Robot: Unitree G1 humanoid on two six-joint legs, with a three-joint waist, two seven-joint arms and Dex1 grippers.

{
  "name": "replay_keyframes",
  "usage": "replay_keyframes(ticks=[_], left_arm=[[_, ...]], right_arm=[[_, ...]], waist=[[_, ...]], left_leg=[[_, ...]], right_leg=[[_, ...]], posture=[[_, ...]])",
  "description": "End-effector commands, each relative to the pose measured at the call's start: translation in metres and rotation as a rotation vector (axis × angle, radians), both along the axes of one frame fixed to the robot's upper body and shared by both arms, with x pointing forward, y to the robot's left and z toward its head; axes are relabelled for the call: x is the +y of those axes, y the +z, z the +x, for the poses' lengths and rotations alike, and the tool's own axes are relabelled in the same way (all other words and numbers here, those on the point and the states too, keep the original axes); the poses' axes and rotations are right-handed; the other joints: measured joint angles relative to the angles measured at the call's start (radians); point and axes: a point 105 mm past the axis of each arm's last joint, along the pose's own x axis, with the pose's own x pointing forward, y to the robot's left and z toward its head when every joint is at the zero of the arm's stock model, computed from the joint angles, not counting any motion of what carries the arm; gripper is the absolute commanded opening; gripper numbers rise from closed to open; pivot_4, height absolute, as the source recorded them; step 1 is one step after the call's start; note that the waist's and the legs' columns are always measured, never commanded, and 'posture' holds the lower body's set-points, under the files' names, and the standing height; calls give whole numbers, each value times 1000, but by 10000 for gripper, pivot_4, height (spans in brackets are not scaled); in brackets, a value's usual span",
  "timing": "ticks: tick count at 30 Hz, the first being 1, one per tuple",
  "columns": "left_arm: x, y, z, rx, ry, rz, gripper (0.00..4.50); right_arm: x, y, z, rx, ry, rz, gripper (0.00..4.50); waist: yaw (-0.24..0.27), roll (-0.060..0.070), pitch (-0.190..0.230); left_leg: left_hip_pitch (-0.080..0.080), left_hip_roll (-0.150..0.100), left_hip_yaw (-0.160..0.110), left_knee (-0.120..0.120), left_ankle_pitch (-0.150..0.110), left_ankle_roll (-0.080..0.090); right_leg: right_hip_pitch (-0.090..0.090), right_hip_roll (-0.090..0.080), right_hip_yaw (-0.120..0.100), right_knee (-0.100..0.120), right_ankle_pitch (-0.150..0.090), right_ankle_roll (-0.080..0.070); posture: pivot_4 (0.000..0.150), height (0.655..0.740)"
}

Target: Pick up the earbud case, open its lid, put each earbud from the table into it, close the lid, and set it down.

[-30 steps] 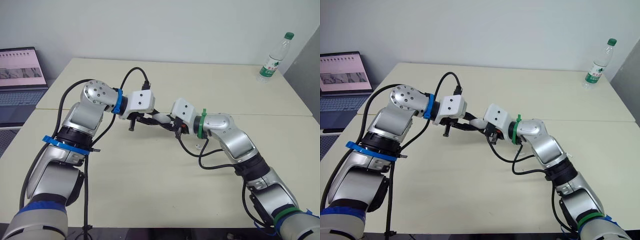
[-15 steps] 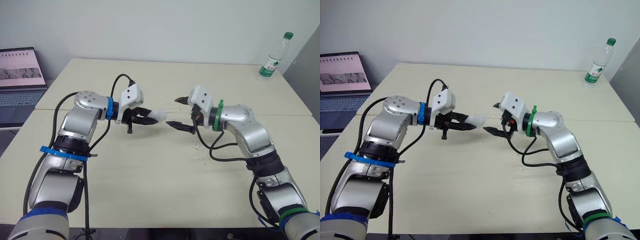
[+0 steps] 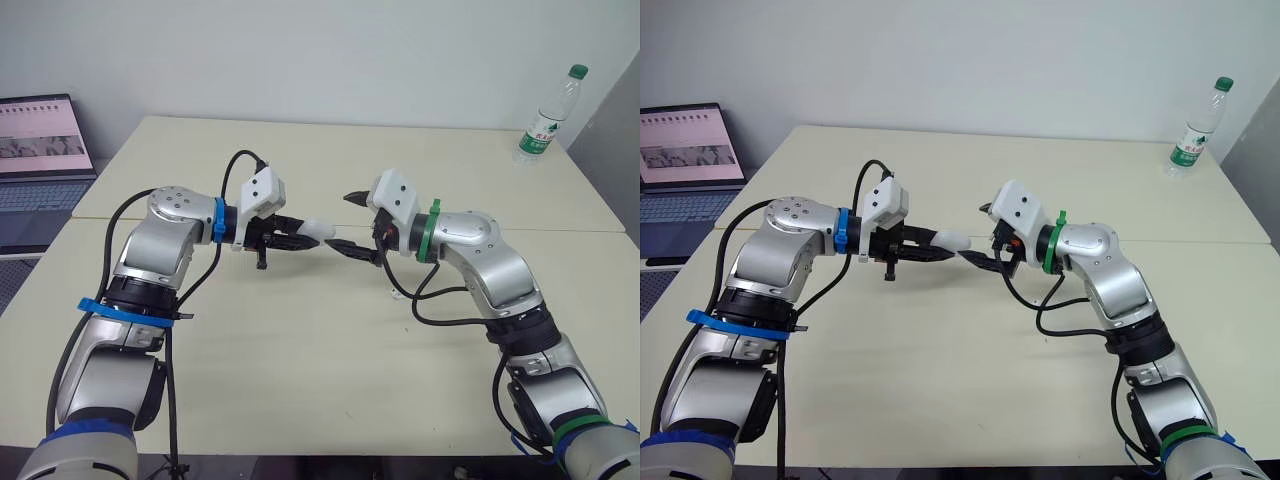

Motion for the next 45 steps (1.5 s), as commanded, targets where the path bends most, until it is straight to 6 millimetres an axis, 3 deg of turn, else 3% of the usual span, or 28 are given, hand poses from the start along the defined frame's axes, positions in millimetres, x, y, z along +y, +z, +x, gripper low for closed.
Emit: replay_keyframes(ticks=[1,8,14,22,25,28,32,36,45], left_arm=[[-3,12,-4,-46,-24,-19,7687],[-6,14,-5,-46,-32,-18,7687],[-5,10,-6,-39,-33,-17,7687],[-3,4,-4,-33,-3,-35,7687],[-5,5,-2,-65,31,-93,7687],[-11,15,6,-175,120,-254,7687],[-13,18,9,-284,283,-455,7687],[-8,4,15,-324,510,-561,7687],[-25,-7,-5,-390,649,-624,7687]], right_arm=[[5,19,0,-69,-2,31,44864],[1,23,7,-81,-38,46,44864],[-8,43,16,-64,-75,144,44864],[-14,41,3,31,14,145,44864],[-25,41,4,63,4,142,44864],[-51,38,6,147,-29,122,44864],[-99,11,6,243,-78,-86,44864],[-126,-28,-10,346,-32,-309,44864],[-114,-81,-23,333,-5,-345,44864]], waist=[[0,0,0],[0,0,0],[0,0,0],[0,0,0],[0,0,0],[3,0,0],[8,0,0],[5,0,0],[3,0,0]], left_leg=[[0,0,0,0,0,0],[0,0,0,0,0,0],[0,0,0,0,0,0],[0,0,0,0,0,0],[0,0,0,0,0,0],[0,-1,0,0,0,0],[-2,-2,-1,0,0,0],[-2,-2,0,0,-1,2],[2,-1,0,0,-1,2]], right_leg=[[0,0,0,0,0,0],[0,0,0,0,0,0],[0,0,0,0,0,0],[0,-1,0,0,0,0],[0,-2,0,0,0,0],[0,-3,0,0,0,0],[0,-5,-1,-2,0,0],[1,-6,-1,-4,0,0],[3,-5,0,-1,0,0]], posture=[[1500,7400],[1500,7400],[1500,7400],[1500,7400],[1500,7400],[1500,7400],[1500,7400],[1500,7400],[1500,7400]])
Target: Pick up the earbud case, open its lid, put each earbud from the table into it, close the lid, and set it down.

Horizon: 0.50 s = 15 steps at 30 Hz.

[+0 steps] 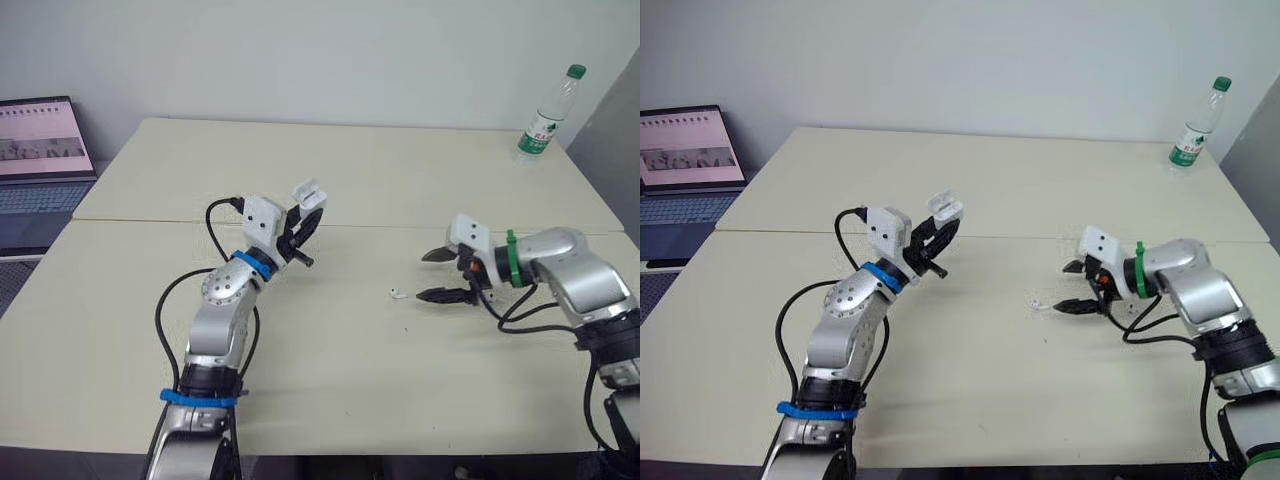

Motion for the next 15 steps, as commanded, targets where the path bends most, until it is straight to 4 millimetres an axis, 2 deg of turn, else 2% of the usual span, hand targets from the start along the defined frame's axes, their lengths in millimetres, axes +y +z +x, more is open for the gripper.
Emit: replay_keyframes(ticks=[1,4,11,15], left_arm=[[-7,16,-9,-96,41,-2,7687],[-13,18,-12,-115,52,0,7687],[-18,23,-8,-132,65,-1,7687],[-19,23,-7,-135,53,15,7687]], right_arm=[[6,-4,-2,-68,9,-4,44864],[9,-13,-2,-68,-5,3,44864],[29,-12,4,-101,-15,125,44864],[25,-28,5,-105,-12,94,44864]], waist=[[1,0,0],[3,0,0],[1,0,0],[3,0,0]], left_leg=[[0,0,1,0,0,0],[0,-1,1,0,0,0],[1,0,1,0,0,0],[1,-1,1,0,0,0]], right_leg=[[0,0,1,0,0,0],[0,0,1,-1,1,1],[0,1,1,0,1,1],[1,1,1,-1,1,1]], posture=[[1500,7400],[1500,7400],[1500,7400],[1500,7400]])
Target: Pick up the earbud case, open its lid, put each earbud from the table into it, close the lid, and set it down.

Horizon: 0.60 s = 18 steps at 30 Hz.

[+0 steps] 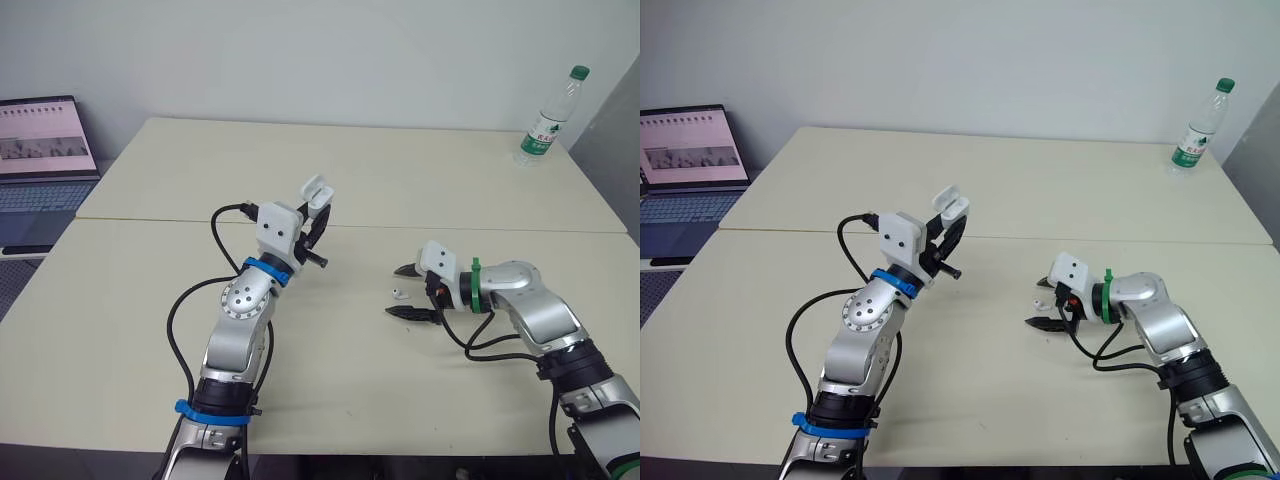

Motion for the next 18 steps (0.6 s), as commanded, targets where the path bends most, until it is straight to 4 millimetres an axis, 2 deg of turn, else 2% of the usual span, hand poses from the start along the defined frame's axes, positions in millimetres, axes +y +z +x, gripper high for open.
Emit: replay_keyframes(ticks=[1,5,8,11,18], left_arm=[[-4,18,-3,-76,-16,5,7687],[-3,19,-4,-77,-25,11,7687],[-3,19,-4,-75,-30,14,7687],[-4,19,-4,-73,-37,13,7687],[-6,19,-3,-70,-51,16,7687]], right_arm=[[-7,-3,4,-27,-21,-6,44864],[-13,-8,5,-10,-37,-24,44864],[-14,-9,4,-6,-35,-22,38843],[-11,-10,3,-7,-25,-32,28998],[-8,-10,6,-11,-29,-55,28998]], waist=[[1,0,0],[1,0,0],[1,0,0],[1,0,0],[1,0,0]], left_leg=[[0,0,0,0,0,0],[0,0,0,0,0,0],[0,0,0,0,0,0],[0,0,0,0,0,0],[0,0,0,0,0,0]], right_leg=[[0,0,0,0,0,0],[0,0,0,0,0,0],[0,0,0,0,0,0],[0,0,0,0,0,0],[0,0,0,0,0,0]], posture=[[1500,7400],[1500,7400],[1500,7400],[1500,7400],[1500,7400]])
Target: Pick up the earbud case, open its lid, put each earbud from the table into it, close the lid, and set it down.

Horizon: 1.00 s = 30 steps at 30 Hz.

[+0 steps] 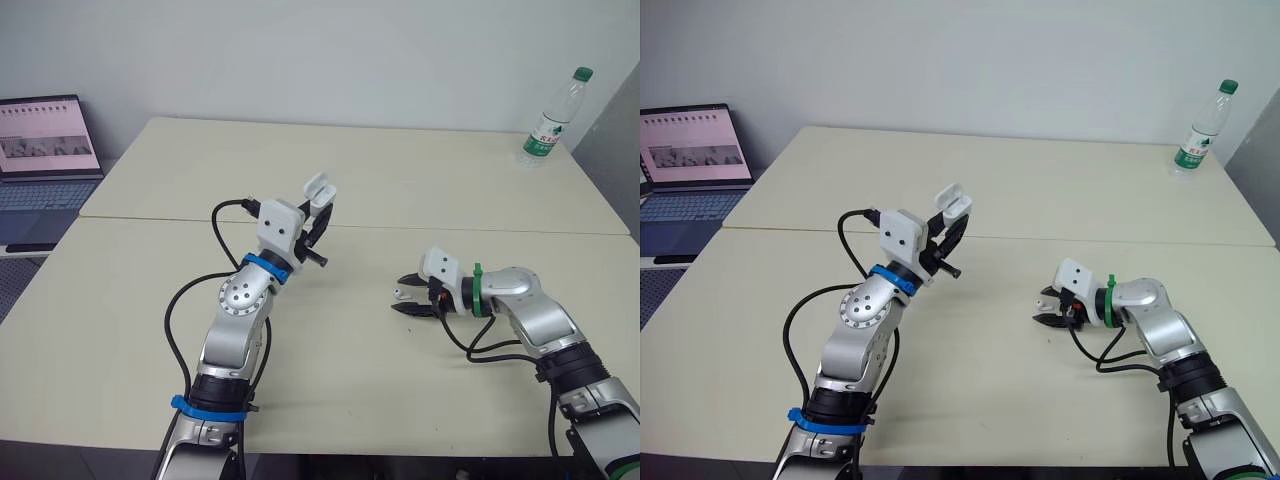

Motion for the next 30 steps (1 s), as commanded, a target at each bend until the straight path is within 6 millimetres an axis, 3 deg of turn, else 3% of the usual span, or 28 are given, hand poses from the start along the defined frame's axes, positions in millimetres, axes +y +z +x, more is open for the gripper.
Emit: replay_keyframes(ticks=[1,9,12,18,25,29,30], left_arm=[[-5,14,-3,-54,-27,-7,7687],[-6,12,-2,-50,-31,-8,7687],[-6,12,-3,-49,-31,-9,7687],[-4,12,1,-48,-24,-10,7687],[-6,11,0,-48,-21,-12,7687],[-7,12,0,-54,-10,-19,7687],[-4,12,1,-53,6,-26,7687]], right_arm=[[0,3,3,-23,-3,-30,28998],[2,2,1,-23,14,-55,28998],[0,0,0,-13,13,-68,23376],[-5,-3,4,-5,1,-88,4015],[-23,13,5,-17,-5,-106,4088],[-56,39,-12,-26,28,-198,4088],[-73,43,-20,-8,19,-243,4088]], waist=[[0,0,0],[0,0,0],[0,0,0],[-1,0,0],[2,0,0],[16,1,0],[18,1,0]], left_leg=[[0,0,0,0,0,0],[0,0,0,0,0,0],[0,0,0,0,0,0],[3,0,0,0,0,0],[10,0,-1,-2,0,0],[9,-1,-2,-2,0,0],[9,-1,-1,-2,-1,1]], right_leg=[[0,0,0,0,0,0],[0,0,0,0,0,0],[0,0,0,0,0,0],[3,0,0,-1,0,0],[13,0,-1,-6,0,0],[13,-1,-2,-7,0,0],[13,-1,-2,-8,0,0]], posture=[[1500,7400],[1500,7400],[1500,7400],[1500,7400],[1500,7400],[1500,7400],[1500,7400]])
